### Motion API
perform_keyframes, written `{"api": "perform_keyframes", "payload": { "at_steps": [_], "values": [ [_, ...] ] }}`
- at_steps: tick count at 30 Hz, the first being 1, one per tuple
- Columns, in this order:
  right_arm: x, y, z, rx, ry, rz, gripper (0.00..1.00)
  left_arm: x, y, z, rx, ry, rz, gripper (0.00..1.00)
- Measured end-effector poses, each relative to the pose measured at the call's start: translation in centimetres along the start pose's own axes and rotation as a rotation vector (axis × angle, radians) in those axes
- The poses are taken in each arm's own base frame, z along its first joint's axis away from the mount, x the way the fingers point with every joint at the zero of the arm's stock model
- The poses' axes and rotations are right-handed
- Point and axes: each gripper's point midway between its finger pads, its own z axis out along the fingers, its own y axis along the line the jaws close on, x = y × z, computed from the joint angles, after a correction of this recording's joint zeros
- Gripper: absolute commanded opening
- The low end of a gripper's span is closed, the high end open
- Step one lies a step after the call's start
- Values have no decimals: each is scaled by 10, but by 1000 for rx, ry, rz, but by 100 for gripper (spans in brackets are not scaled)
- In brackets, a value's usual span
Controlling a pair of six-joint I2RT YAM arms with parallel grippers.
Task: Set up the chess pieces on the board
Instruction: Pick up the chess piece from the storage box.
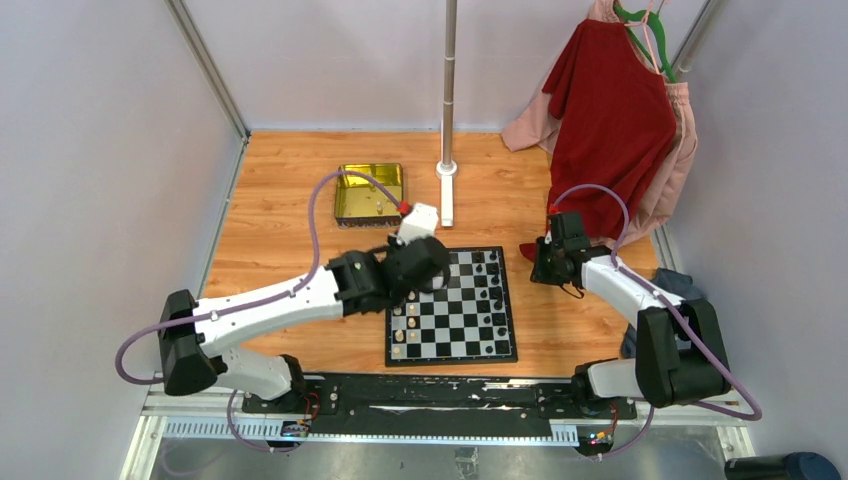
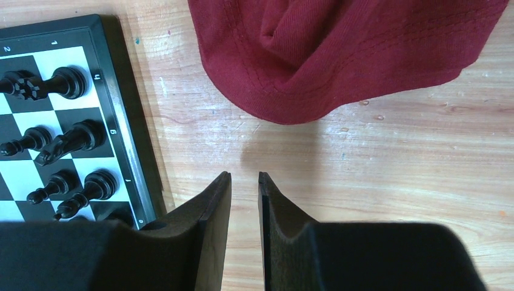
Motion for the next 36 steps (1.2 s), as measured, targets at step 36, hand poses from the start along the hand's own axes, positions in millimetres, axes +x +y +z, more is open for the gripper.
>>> {"api": "perform_keyframes", "payload": {
  "at_steps": [36],
  "values": [
    [7, 4, 4, -22, 35, 1, 28, -44, 207, 252, -324, 161, -293, 46]
  ]
}}
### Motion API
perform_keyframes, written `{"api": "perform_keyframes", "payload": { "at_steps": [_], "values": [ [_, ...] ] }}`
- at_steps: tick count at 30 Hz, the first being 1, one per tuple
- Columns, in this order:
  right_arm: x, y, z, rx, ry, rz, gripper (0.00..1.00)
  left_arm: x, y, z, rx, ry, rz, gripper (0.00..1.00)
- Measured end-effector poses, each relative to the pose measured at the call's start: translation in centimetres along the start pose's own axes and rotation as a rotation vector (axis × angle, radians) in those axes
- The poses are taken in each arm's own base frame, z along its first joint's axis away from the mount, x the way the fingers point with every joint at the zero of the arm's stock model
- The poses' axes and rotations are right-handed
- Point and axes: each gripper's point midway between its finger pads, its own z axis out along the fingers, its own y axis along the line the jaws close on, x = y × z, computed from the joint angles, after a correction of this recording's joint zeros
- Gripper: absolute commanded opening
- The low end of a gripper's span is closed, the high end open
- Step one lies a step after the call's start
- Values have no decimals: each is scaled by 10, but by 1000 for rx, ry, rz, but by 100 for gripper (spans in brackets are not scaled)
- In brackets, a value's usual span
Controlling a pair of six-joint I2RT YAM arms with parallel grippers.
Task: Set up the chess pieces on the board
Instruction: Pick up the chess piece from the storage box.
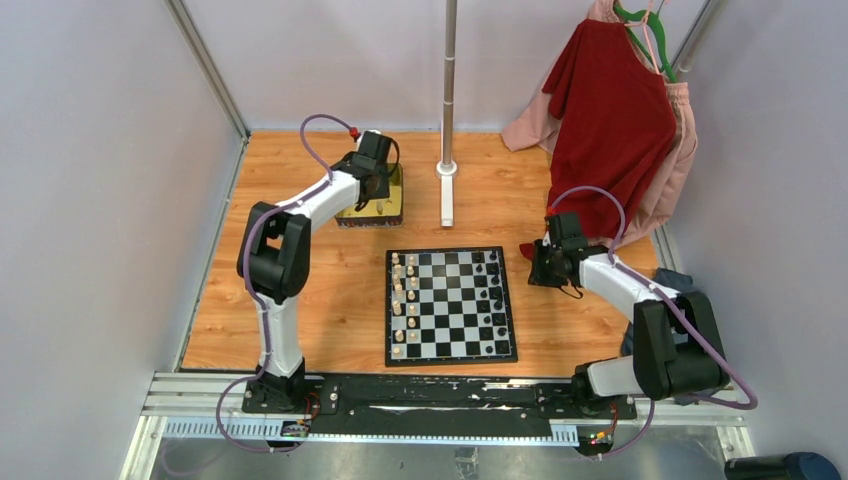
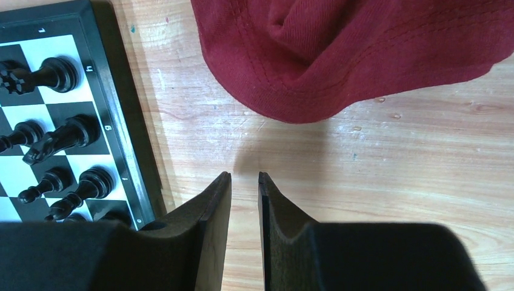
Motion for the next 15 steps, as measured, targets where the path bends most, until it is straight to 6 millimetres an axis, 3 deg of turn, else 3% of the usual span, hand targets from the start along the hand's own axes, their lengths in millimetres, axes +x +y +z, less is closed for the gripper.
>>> {"api": "perform_keyframes", "payload": {
  "at_steps": [15],
  "values": [
    [4, 0, 6, 0, 21, 1, 28, 8, -11, 22, 45, 40, 10, 44]
  ]
}}
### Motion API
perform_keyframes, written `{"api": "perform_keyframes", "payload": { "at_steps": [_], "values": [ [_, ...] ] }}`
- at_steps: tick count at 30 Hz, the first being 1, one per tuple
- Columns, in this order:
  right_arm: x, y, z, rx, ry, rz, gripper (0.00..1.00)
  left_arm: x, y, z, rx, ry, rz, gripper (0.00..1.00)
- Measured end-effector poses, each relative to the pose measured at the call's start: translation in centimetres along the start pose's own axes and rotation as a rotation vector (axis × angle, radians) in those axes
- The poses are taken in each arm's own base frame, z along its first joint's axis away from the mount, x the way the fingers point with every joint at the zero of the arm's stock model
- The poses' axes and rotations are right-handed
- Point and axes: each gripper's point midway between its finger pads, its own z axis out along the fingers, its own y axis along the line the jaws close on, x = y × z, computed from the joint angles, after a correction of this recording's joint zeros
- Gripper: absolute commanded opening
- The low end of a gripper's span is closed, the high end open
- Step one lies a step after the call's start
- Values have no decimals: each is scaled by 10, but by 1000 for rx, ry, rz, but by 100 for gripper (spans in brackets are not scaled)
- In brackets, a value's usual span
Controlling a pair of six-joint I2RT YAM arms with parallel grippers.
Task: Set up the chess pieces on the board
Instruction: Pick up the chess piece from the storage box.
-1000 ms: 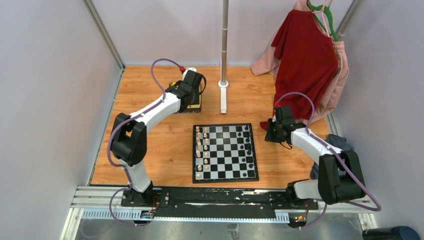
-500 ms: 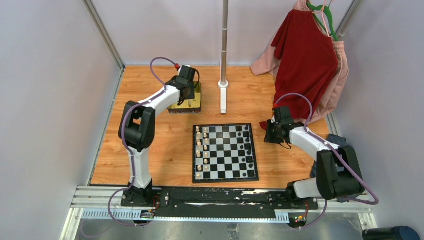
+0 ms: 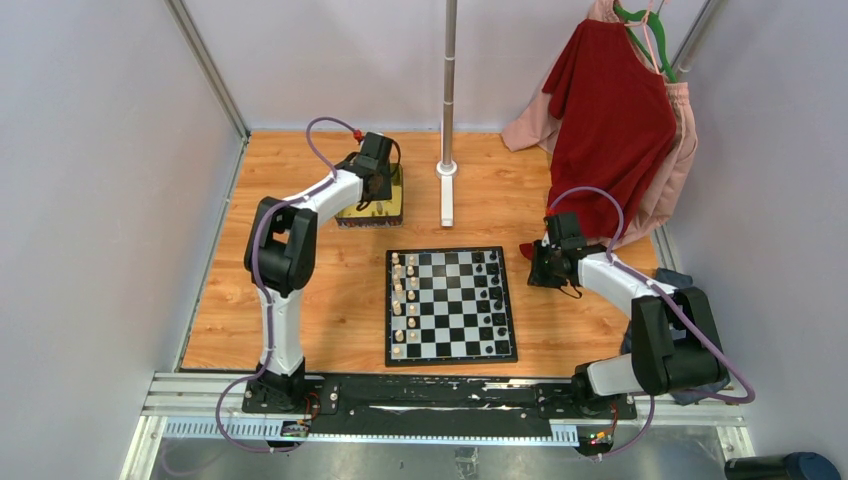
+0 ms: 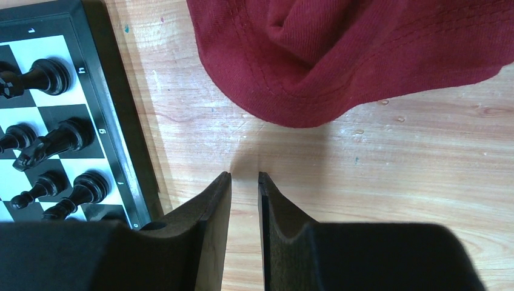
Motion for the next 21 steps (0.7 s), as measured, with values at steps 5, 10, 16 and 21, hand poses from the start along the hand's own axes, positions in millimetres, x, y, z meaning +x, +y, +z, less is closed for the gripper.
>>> {"api": "perform_keyframes", "payload": {
  "at_steps": [5, 10, 16, 21],
  "values": [
    [0, 0, 0, -1, -1, 0, 28, 7, 0, 8, -2, 21, 5, 43],
    [0, 0, 0, -1, -2, 0, 28, 11, 1, 15, -6, 32, 5, 42],
    [0, 0, 0, -2, -1, 0, 28, 13, 1, 20, -7, 41, 7, 40],
    [0, 0, 0, -2, -1, 0, 28, 13, -1, 22, -2, 44, 4, 31]
  ]
}}
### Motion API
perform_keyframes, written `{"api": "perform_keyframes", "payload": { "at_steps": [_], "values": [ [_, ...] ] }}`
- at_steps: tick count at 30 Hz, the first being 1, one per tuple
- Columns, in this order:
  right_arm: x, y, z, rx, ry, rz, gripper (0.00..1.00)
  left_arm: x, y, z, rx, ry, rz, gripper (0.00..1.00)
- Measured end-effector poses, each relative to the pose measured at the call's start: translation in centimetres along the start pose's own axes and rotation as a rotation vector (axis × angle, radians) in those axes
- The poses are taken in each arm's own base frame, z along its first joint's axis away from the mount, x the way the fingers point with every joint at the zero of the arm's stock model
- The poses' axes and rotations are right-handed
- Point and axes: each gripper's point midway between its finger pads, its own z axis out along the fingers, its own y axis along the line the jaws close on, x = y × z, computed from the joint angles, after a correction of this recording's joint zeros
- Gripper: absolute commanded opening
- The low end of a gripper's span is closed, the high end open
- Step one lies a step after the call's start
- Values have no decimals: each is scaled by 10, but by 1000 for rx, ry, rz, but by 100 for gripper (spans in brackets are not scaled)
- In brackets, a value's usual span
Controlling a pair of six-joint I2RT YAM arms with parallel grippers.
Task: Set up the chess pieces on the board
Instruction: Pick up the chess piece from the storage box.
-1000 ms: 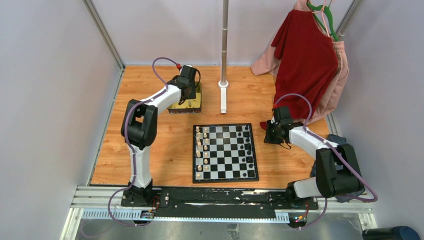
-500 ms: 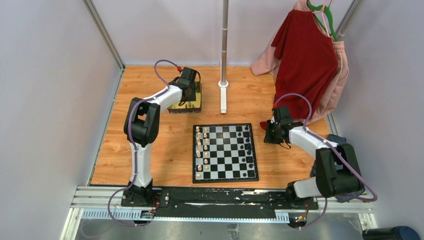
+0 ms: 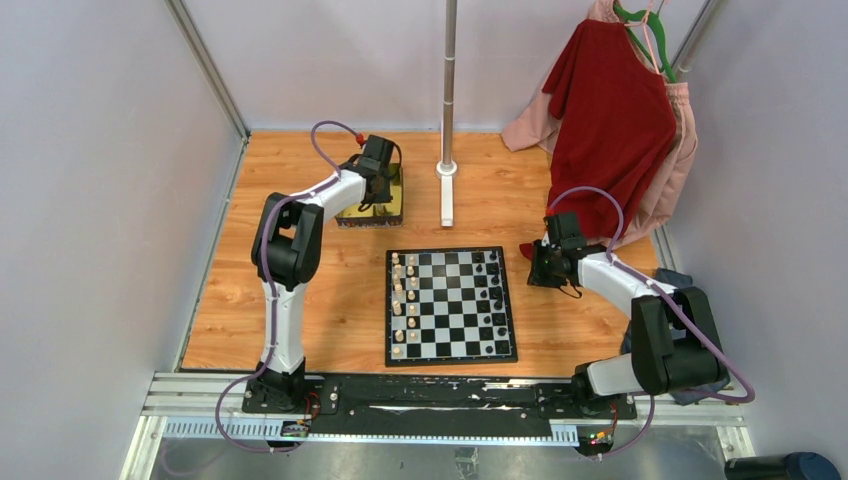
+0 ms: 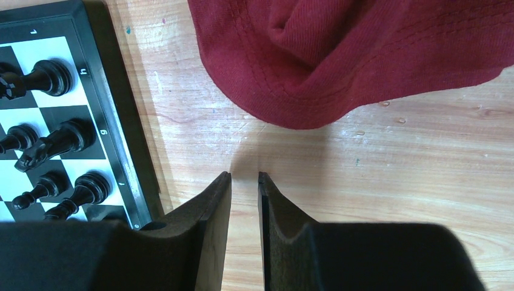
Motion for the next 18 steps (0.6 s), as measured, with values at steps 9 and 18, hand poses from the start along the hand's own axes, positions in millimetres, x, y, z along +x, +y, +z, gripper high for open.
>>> {"api": "perform_keyframes", "payload": {
  "at_steps": [9, 18],
  "values": [
    [-1, 0, 1, 1, 1, 0, 28, 1, 1, 1, 2, 5, -2, 28],
    [-1, 0, 1, 1, 1, 0, 28, 3, 1, 2, 4, 9, -2, 31]
  ]
}}
